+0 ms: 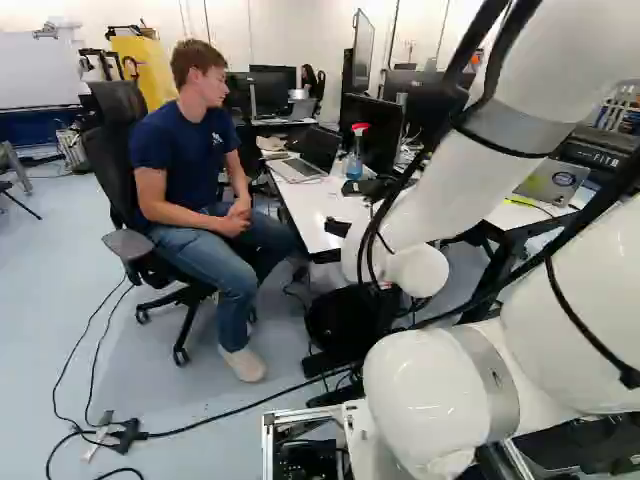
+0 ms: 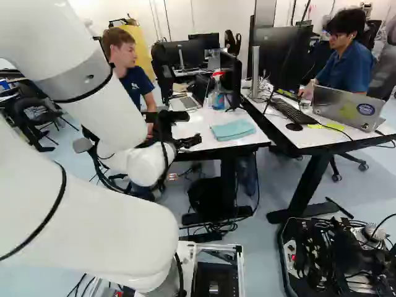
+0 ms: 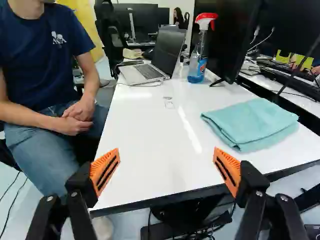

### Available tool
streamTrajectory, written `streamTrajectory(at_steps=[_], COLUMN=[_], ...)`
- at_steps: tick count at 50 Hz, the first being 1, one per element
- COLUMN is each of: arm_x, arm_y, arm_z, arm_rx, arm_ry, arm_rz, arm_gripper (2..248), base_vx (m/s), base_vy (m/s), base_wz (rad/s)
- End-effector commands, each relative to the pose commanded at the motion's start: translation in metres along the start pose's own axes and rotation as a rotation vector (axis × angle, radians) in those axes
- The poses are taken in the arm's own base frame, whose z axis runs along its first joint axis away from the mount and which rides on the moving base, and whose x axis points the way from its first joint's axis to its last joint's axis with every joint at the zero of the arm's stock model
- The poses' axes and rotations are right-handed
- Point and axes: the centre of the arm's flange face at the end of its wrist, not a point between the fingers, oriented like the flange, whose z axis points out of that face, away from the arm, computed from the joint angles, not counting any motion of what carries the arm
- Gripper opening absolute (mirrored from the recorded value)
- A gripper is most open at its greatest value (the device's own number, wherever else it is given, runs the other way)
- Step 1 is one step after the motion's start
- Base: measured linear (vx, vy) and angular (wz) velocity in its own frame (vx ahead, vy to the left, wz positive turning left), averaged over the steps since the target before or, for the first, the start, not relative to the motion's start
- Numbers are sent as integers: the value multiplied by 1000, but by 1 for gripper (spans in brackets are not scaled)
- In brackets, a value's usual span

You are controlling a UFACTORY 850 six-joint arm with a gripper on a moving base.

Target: Clean the table with the green towel

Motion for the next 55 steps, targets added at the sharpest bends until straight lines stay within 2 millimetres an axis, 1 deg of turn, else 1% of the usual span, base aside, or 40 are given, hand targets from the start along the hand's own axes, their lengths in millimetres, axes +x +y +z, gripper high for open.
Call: streamTrajectory(at_steps=[1,55], arm_x=[8,97], arm_y=[1,20], arm_z=[7,83], arm_rx=[-5,-50], arm_ry=[11,130], arm_rz=[2,14], arm_gripper=[247,247], base_vx=[0,0], base_vy=[0,0], base_wz=[0,0])
